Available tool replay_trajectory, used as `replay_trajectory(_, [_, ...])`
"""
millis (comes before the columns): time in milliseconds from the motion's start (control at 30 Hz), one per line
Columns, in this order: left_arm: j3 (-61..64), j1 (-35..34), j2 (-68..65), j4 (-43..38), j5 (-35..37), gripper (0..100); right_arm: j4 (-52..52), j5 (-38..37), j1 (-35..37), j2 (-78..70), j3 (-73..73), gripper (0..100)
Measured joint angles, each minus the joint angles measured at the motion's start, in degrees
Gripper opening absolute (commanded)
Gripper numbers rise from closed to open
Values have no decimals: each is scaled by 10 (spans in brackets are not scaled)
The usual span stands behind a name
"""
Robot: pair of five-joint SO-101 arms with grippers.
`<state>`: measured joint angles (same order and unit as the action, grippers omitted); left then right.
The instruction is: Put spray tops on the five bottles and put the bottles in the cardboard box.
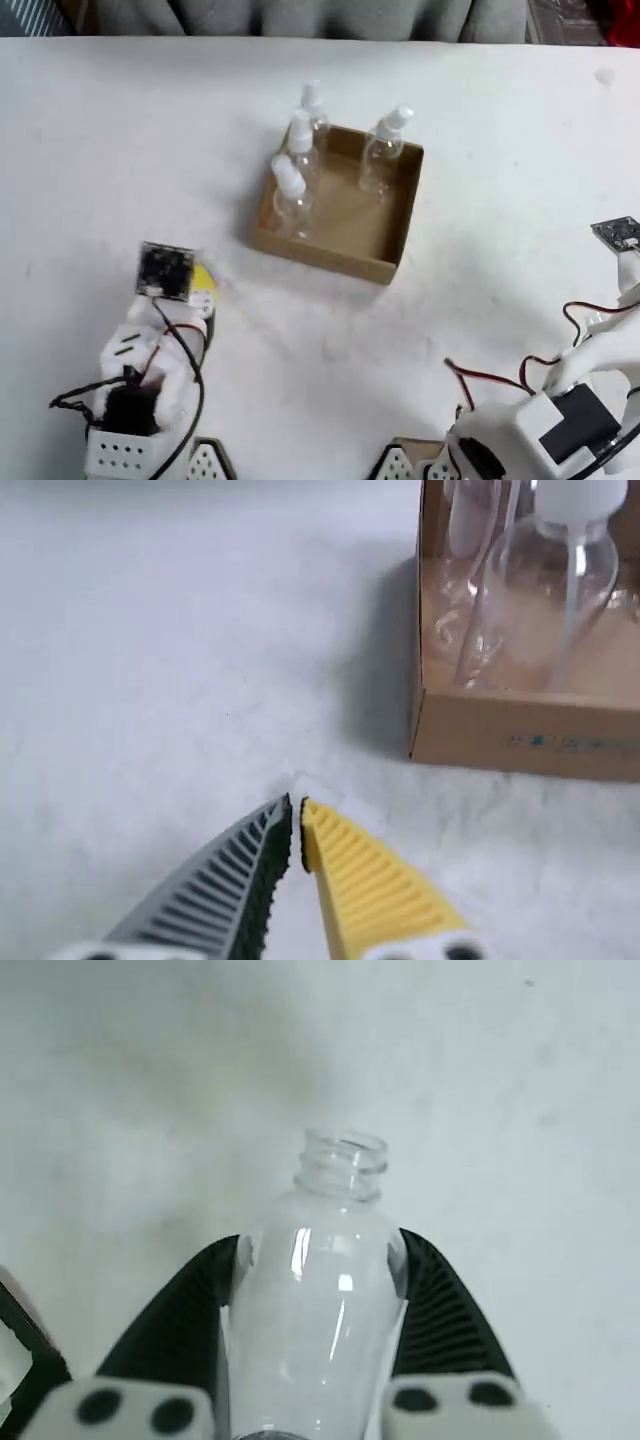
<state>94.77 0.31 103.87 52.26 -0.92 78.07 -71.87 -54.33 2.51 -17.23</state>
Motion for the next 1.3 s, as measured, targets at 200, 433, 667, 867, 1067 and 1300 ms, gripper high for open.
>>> replay_trajectory(200, [-97, 0, -139, 0, 53, 21, 0, 0, 0, 0, 0, 15])
replay_trajectory(433, [-200, -1, -396, -23, 150, 76, -4, 0, 0, 0, -13, 15])
replay_trajectory(667, [-216, 3, -578, -108, 275, 214, -84, 0, 0, 0, -84, 15])
replay_trajectory(867, [-277, 18, -670, -108, 323, 217, -109, 0, 0, 2, -94, 15])
replay_trajectory(1067, [-351, 14, -817, -109, 331, 215, -111, 0, 1, 2, -95, 15])
replay_trajectory(1300, [-427, 3, -962, -109, 332, 210, -111, 0, 10, 2, -95, 15])
